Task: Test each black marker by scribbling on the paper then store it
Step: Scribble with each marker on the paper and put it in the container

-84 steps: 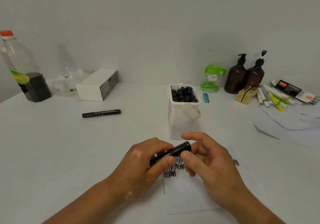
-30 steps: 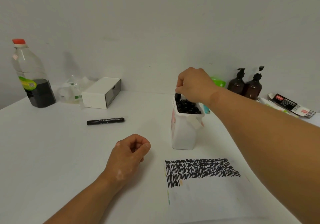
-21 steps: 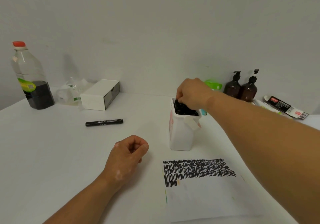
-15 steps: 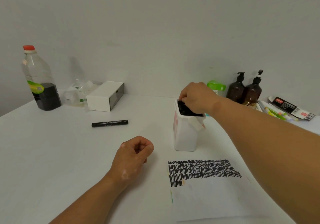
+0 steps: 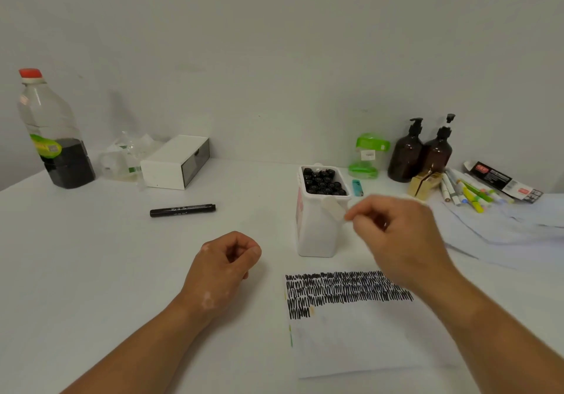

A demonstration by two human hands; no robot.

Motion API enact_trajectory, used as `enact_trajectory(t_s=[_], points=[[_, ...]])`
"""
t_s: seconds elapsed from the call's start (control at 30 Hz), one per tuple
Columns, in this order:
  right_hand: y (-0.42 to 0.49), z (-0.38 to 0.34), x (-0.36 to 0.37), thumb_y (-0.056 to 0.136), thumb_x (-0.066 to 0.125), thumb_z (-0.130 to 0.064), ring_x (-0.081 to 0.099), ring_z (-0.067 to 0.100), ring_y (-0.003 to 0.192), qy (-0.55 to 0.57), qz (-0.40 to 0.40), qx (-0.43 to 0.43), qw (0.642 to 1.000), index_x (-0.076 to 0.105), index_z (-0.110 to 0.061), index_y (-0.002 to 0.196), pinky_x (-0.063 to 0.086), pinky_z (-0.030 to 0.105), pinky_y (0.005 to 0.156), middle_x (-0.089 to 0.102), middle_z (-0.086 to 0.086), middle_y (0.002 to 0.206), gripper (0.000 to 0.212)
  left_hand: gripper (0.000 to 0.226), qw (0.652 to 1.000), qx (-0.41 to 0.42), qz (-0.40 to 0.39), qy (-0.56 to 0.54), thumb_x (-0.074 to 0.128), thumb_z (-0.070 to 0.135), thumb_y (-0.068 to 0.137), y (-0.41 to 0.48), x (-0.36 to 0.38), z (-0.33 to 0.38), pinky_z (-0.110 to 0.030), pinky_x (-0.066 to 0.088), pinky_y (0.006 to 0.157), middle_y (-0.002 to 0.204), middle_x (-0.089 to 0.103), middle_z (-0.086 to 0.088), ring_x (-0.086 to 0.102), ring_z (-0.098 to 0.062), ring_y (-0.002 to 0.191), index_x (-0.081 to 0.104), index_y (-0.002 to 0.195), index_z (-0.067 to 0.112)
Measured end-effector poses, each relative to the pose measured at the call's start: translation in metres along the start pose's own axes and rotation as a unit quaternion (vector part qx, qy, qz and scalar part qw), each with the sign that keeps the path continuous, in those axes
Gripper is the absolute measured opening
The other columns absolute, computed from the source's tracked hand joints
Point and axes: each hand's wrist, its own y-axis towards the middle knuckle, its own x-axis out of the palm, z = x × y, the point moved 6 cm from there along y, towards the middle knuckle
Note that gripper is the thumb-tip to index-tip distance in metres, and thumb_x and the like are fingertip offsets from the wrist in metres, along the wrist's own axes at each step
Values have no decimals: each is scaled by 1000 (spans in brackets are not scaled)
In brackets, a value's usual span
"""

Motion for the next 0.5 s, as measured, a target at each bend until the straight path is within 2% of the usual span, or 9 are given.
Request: enact_trajectory(t_s=[0.1,0.2,0.4,0.5], points=[[-32,30,32,79,68,-13,52,0,47,10,-73,54,996,75,-32,68,41,9,50,66,-17,57,24,12,1000,12,-3,22,70,24,89,-2,1,1,-16,46,53,61,62,7,55,-3,53,70,77,26],[-52,51,57,81,68,-13,55,1,50,-3,-119,86,989,74,-36,69,44,11,54,67,-18,62,26,11,998,24,-2,54,70,25,89,-3,1,3,-14,46,54,62,63,7,55,-3,53,70,79,28],[-65,58,69,80,71,-24,59,1,58,-4,-126,71,989,74,-32,73,43,11,56,68,-23,68,11,10,981,60,13,184,70,24,87,3,-7,10,-8,43,59,71,67,9,60,-6,66,69,79,29],[-65,58,68,79,73,-27,60,0,59,3,-121,64,991,72,-33,70,43,8,57,67,-23,68,11,8,953,70,44,293,66,21,90,24,-22,9,-5,38,63,78,66,14,60,-7,73,67,87,29]])
